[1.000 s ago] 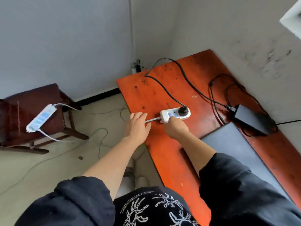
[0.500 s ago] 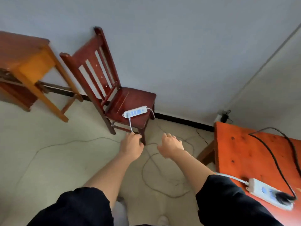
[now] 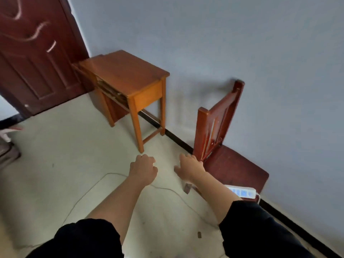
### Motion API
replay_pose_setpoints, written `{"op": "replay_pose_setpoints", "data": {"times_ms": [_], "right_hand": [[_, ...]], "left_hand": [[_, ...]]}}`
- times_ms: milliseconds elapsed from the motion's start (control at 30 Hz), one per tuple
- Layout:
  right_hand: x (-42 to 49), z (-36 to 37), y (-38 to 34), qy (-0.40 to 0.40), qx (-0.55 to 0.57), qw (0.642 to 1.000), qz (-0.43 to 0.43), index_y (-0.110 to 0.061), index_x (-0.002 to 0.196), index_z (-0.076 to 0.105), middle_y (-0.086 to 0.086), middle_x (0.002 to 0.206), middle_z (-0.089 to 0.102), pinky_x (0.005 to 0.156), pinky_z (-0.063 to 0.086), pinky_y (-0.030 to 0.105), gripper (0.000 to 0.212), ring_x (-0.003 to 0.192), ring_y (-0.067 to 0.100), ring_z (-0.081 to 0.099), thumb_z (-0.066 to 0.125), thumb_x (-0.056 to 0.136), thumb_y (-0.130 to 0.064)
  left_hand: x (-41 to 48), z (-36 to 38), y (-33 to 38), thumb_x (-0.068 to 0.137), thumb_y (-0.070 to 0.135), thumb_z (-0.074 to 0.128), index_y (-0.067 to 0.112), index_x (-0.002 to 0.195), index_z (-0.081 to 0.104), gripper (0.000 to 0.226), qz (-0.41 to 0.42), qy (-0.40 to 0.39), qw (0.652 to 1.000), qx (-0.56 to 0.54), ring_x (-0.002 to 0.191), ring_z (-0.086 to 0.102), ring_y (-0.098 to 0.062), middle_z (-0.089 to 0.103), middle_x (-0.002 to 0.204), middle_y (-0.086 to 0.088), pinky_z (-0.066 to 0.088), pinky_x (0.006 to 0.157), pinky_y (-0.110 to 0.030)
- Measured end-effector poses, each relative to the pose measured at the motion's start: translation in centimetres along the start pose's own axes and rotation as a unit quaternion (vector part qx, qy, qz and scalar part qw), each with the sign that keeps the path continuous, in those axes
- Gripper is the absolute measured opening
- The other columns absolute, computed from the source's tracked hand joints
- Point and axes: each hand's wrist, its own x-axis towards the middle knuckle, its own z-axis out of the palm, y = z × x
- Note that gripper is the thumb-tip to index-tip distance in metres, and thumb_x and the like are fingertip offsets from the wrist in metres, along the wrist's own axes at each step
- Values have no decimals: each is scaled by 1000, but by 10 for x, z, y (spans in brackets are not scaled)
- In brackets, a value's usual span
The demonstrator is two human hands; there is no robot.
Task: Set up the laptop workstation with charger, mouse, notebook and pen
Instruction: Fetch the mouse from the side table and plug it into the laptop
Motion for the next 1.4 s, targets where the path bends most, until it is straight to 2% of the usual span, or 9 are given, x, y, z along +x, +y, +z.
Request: {"op": "replay_pose_setpoints", "data": {"times_ms": [167, 300, 367, 467, 600, 733, 933, 1200, 1400], "right_hand": [[116, -46, -103, 18, -46, 995, -88, -10, 130, 43, 10, 133, 48, 103, 38, 53, 44, 123, 31, 44, 47, 95, -36], [192, -82, -167, 30, -65, 989, -130, -11, 124, 48, 9, 126, 51, 102, 37, 54, 36, 122, 33, 44, 49, 93, -30], [238, -101, -202, 33, -78, 984, -156, -10, 128, 45, 9, 130, 48, 103, 35, 55, 40, 123, 32, 42, 48, 94, -31], [315, -133, -260, 63, -122, 969, -204, -14, 128, 45, 8, 126, 50, 99, 36, 52, 37, 117, 29, 43, 46, 94, -30], [395, -177, -330, 68, -121, 963, -229, -15, 127, 46, 7, 125, 50, 100, 37, 52, 36, 116, 30, 44, 45, 95, -32], [466, -213, -398, 61, -108, 966, -229, -14, 134, 43, 8, 134, 47, 107, 31, 55, 41, 125, 31, 40, 45, 97, -31], [567, -220, -496, 59, -107, 964, -235, -14, 131, 44, 8, 132, 48, 105, 34, 55, 39, 124, 31, 41, 44, 97, -33], [698, -206, -632, 48, -55, 980, -185, -15, 134, 43, 8, 134, 47, 101, 36, 52, 43, 122, 30, 42, 45, 95, -31], [770, -212, -682, 42, -51, 989, -133, -15, 128, 46, 7, 128, 50, 98, 40, 48, 37, 117, 28, 45, 47, 95, -33]], "left_hand": [[93, -79, -80, 96, 30, 49, 16, 128, 58, 36, -55, 51, 997, -9, 118, 48, -22, 58, 124, -6, 45, 91, -35], [160, -127, -126, 96, 28, 47, 17, 129, 57, 36, -77, 84, 993, -3, 119, 46, -22, 57, 125, -6, 43, 91, -36], [202, -152, -153, 95, 27, 46, 18, 128, 57, 36, -94, 103, 990, -10, 119, 46, -23, 57, 124, -6, 42, 91, -37], [274, -198, -195, 94, 24, 45, 17, 125, 59, 35, -107, 127, 986, -12, 118, 44, -25, 57, 123, -6, 41, 91, -39], [345, -256, -241, 93, 23, 45, 18, 120, 61, 32, -131, 157, 979, -14, 119, 44, -26, 58, 121, -6, 41, 91, -41], [409, -308, -292, 92, 23, 46, 18, 122, 60, 34, -157, 176, 972, -18, 120, 43, -26, 57, 120, -7, 41, 91, -41], [500, -357, -386, 92, 25, 46, 18, 127, 57, 38, -170, 174, 970, -14, 122, 42, -26, 56, 125, -7, 40, 93, -41], [625, -408, -524, 91, 27, 46, 19, 129, 56, 39, -124, 142, 982, -10, 124, 42, -24, 55, 130, -4, 40, 96, -40], [713, -439, -578, 92, 26, 45, 18, 131, 54, 40, -87, 120, 988, -32, 125, 43, -23, 55, 129, -4, 40, 99, -40]]}}
